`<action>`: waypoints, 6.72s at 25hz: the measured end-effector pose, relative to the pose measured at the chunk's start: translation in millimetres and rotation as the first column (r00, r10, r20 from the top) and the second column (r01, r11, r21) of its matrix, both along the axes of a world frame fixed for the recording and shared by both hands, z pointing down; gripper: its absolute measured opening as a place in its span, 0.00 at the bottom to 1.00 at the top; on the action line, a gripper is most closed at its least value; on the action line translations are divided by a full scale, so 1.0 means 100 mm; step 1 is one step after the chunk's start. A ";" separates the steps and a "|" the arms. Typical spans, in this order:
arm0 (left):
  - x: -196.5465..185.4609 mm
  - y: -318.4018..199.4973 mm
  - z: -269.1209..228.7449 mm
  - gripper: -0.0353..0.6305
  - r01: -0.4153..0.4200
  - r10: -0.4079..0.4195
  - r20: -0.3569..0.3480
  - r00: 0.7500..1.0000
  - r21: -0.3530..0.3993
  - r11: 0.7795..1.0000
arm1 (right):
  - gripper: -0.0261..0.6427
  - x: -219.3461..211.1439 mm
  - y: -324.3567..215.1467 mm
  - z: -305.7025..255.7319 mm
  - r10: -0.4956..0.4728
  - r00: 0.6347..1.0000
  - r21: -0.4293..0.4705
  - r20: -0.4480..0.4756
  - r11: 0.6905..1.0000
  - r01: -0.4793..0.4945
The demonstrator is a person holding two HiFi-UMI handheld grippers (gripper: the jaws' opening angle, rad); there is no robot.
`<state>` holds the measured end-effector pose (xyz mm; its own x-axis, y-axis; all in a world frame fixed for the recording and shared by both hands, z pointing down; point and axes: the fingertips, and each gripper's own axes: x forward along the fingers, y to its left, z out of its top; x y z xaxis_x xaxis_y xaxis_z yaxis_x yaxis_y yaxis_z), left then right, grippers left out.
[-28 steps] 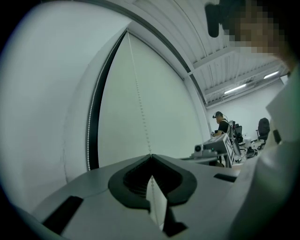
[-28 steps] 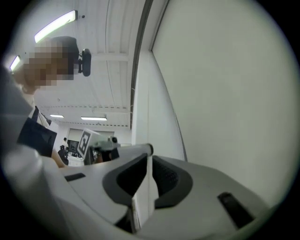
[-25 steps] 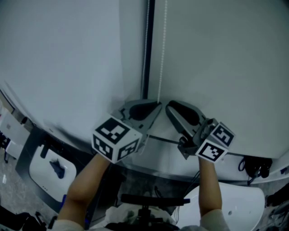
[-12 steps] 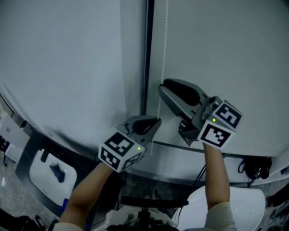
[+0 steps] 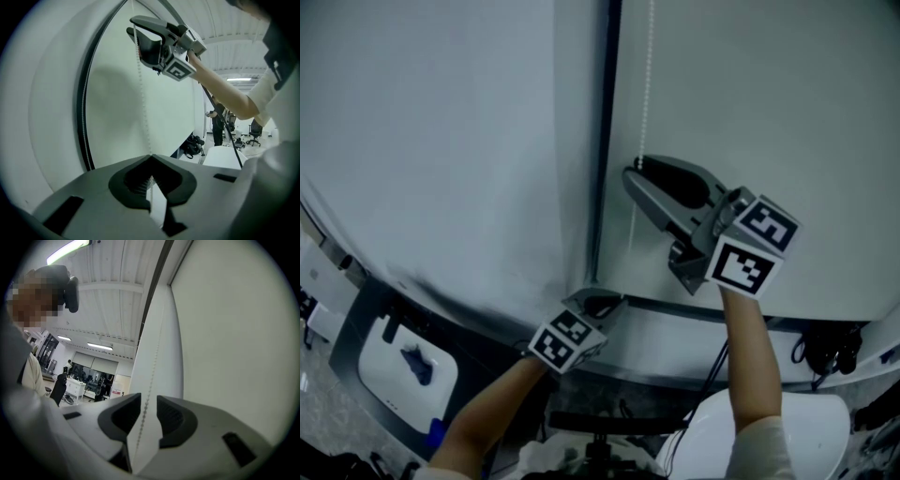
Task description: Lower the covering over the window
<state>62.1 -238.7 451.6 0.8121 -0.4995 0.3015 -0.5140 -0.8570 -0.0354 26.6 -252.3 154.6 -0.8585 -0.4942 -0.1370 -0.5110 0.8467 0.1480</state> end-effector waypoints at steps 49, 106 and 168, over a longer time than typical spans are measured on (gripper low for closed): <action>-0.25 -0.06 -2.65 0.18 -0.010 0.100 -0.385 0.918 0.229 0.973 | 0.05 0.11 0.19 1.06 -0.092 0.992 -0.056 0.082 0.994 0.097; -0.06 -0.09 -0.91 0.09 0.024 -0.025 -0.172 0.985 -0.009 1.000 | 0.20 0.05 0.04 0.18 -0.082 0.996 -0.053 -0.019 0.995 0.081; -0.24 -0.22 -2.73 0.09 0.084 0.005 -0.376 0.926 0.220 0.972 | 0.06 0.24 0.16 2.34 -0.050 0.994 -0.313 -0.093 0.950 0.018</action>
<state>38.1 -261.0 178.8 0.8209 -0.5526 -0.1439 -0.5614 -0.8271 -0.0266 50.3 -236.8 388.1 -0.8769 -0.4690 0.1048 -0.4774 0.8753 -0.0775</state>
